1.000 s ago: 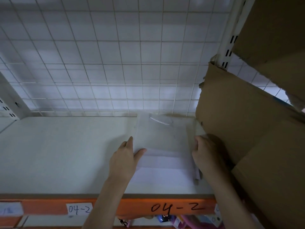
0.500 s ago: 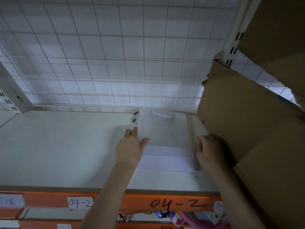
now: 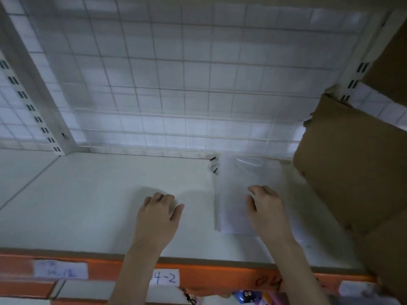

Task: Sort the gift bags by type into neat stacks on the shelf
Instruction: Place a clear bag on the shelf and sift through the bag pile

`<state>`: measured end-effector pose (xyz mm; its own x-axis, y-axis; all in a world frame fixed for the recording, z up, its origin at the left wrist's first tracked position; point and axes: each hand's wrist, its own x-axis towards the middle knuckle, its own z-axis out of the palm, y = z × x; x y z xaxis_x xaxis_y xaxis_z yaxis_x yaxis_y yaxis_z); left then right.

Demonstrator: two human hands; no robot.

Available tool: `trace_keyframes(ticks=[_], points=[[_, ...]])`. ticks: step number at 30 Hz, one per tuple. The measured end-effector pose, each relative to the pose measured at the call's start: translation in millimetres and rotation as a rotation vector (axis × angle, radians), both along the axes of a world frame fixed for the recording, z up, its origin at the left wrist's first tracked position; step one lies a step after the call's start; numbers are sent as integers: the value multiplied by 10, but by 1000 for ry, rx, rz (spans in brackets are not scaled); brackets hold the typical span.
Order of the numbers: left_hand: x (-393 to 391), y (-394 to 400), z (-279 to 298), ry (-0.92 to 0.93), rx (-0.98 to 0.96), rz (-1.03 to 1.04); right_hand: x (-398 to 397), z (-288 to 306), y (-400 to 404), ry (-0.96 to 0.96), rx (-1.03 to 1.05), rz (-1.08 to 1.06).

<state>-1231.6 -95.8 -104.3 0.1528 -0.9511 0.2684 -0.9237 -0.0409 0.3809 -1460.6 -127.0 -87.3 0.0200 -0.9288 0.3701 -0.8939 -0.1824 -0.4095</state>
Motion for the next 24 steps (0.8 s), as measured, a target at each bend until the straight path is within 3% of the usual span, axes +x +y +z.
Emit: trace_keyframes(ticks=[5,13,19,24], points=[[1271,278,-68,-21,-75,53,1113,-85,197,-27,-38,38],[3314,834,-31,97,-241,210,2936,-167,606,-79,-37,72],[4072,1098,41,229,-218,293,3613,-164,763,-73,8,80],[4348,1041,36,210,-243,277,3893,-104,673,-80,-65,67]])
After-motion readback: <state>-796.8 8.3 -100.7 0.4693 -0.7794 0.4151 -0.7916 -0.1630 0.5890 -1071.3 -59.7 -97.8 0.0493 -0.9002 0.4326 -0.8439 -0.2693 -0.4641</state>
